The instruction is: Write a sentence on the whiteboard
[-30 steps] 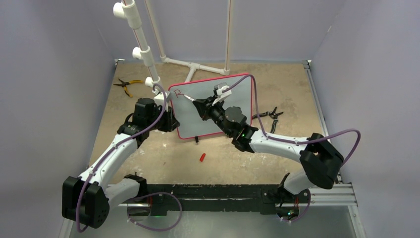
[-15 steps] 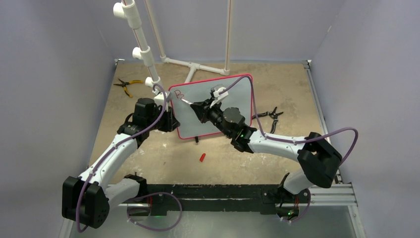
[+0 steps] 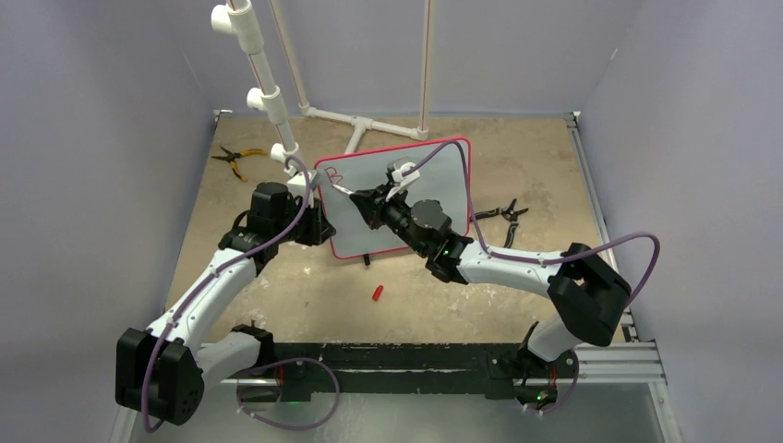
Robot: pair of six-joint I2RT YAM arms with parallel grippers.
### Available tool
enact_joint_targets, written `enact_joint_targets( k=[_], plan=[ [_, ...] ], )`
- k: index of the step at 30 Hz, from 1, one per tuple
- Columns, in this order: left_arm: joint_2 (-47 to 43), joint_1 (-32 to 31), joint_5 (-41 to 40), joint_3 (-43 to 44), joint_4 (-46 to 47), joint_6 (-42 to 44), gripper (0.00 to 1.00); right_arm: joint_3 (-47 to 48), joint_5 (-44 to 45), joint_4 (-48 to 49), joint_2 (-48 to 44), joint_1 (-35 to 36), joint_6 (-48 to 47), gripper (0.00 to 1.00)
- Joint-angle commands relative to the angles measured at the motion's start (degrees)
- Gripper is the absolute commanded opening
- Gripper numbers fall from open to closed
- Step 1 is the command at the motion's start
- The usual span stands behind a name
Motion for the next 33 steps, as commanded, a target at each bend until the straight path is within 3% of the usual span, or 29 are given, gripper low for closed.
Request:
enact_joint_targets(
  k=[1,9,13,33],
  plan=[
    [-0.3,0.3,0.6,0.0,2.0,-0.4,0.22,2.5,1.1,3.6,-0.8,0.0,-1.4,0.0],
    [-0.4,0.3,0.5,0.0,1.9,-0.4,0.22,-1.0,-2.2,6.7,-5.5,0.1,-1.0,0.0],
    [-0.5,0.3,0.6,0.0,1.9,-0.4,0.22,-1.9,1.0,6.2,-7.5,0.0,-0.7,0.0],
    [-0.5,0.3,0.4,0.0,1.9,-0.4,0.22,1.5,4.9,1.7,-4.0,-0.1,-0.8,0.0]
  ],
)
